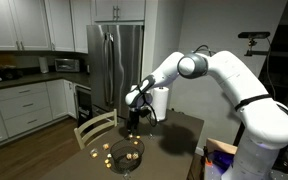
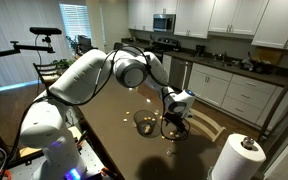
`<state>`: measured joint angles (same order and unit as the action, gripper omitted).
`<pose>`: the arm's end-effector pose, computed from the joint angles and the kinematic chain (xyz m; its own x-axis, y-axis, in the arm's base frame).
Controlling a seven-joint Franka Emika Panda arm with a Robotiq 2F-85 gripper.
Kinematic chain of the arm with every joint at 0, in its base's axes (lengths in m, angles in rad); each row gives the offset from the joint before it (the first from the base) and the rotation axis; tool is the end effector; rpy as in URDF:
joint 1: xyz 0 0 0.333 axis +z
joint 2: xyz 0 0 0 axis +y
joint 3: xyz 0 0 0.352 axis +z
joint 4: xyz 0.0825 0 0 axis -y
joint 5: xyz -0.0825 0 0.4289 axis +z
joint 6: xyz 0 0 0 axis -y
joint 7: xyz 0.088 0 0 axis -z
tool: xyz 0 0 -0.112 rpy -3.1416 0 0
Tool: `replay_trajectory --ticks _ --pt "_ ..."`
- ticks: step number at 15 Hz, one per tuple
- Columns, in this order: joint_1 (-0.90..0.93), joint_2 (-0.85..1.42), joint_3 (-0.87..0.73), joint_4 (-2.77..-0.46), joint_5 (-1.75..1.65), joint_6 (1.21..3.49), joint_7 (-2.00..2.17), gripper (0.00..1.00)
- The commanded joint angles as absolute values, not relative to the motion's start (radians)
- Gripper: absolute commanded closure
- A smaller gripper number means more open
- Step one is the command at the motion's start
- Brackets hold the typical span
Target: Put the yellow object in the black basket
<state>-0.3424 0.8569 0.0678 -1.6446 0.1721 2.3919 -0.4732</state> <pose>0.6907 -0.1968 0.0868 0.9981 0.0490 -0.0381 0.0408 -0.9807 -0.1911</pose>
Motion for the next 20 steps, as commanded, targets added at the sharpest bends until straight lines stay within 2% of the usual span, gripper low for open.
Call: replay_trajectory --ticks 1,6,7,8,10,14,15,16,17,20 --pt "-0.385 0.947 0.111 -1.572 0.19 2.434 -0.54 0.0" --pt "-0.394 1.04 0.132 -1.518 0.168 2.525 -0.561 0.0" --pt "-0.397 0.986 0.131 -1.527 0.157 2.488 -0.554 0.01" --pt "-0.396 0.989 0.13 -1.521 0.15 2.491 -0.553 0.26" --pt "-0.396 0.97 0.132 -1.502 0.151 2.475 -0.548 0.29" --pt "-0.382 0.942 0.118 -1.48 0.147 2.459 -0.527 0.56" --pt "-0.377 0.945 0.114 -1.476 0.148 2.452 -0.519 0.24" --pt "-0.369 0.939 0.104 -1.467 0.143 2.414 -0.501 0.17" --pt "-0.364 0.936 0.099 -1.466 0.14 2.39 -0.497 0.17" --pt "-0.357 0.935 0.089 -1.453 0.141 2.331 -0.495 0.01"
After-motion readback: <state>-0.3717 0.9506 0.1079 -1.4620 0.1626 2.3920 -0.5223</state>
